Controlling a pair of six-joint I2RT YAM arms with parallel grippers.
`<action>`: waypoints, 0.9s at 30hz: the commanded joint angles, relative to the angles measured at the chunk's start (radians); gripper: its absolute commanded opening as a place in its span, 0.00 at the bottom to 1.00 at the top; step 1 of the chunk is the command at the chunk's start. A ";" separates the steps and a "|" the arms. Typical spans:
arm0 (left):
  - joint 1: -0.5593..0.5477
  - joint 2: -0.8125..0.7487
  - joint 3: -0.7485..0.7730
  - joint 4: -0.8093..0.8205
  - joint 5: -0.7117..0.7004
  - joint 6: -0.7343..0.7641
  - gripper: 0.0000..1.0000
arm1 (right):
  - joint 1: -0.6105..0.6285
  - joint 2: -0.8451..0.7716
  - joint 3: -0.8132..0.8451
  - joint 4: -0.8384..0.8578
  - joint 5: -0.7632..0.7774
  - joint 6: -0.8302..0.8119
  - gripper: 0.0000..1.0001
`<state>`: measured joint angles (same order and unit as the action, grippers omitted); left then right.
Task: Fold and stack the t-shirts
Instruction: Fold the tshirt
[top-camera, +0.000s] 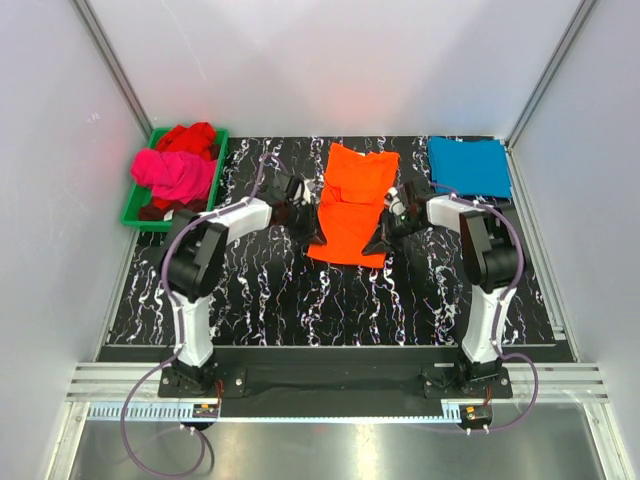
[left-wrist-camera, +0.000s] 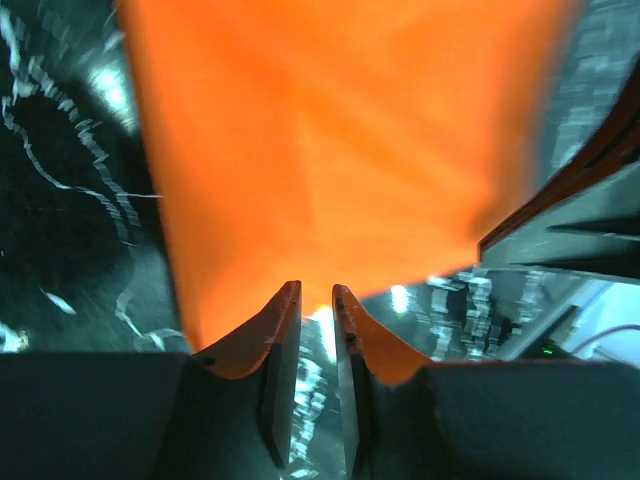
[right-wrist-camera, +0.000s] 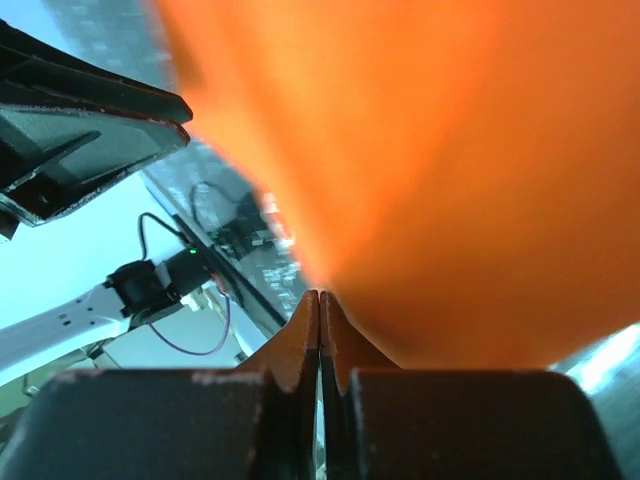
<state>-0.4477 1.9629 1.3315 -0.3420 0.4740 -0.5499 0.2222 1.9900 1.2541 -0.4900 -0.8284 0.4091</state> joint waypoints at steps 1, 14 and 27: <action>0.003 0.063 -0.018 -0.009 -0.014 0.010 0.23 | -0.018 0.084 -0.022 0.014 -0.046 -0.039 0.00; 0.003 -0.134 -0.204 -0.048 -0.078 -0.041 0.25 | -0.055 -0.009 -0.048 -0.117 0.035 -0.116 0.14; 0.003 -0.158 -0.204 0.024 0.014 -0.033 0.34 | -0.055 -0.087 -0.177 -0.061 0.090 -0.046 0.19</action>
<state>-0.4477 1.7638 1.1297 -0.3855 0.4400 -0.5846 0.1699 1.8549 1.1080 -0.5705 -0.7769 0.3531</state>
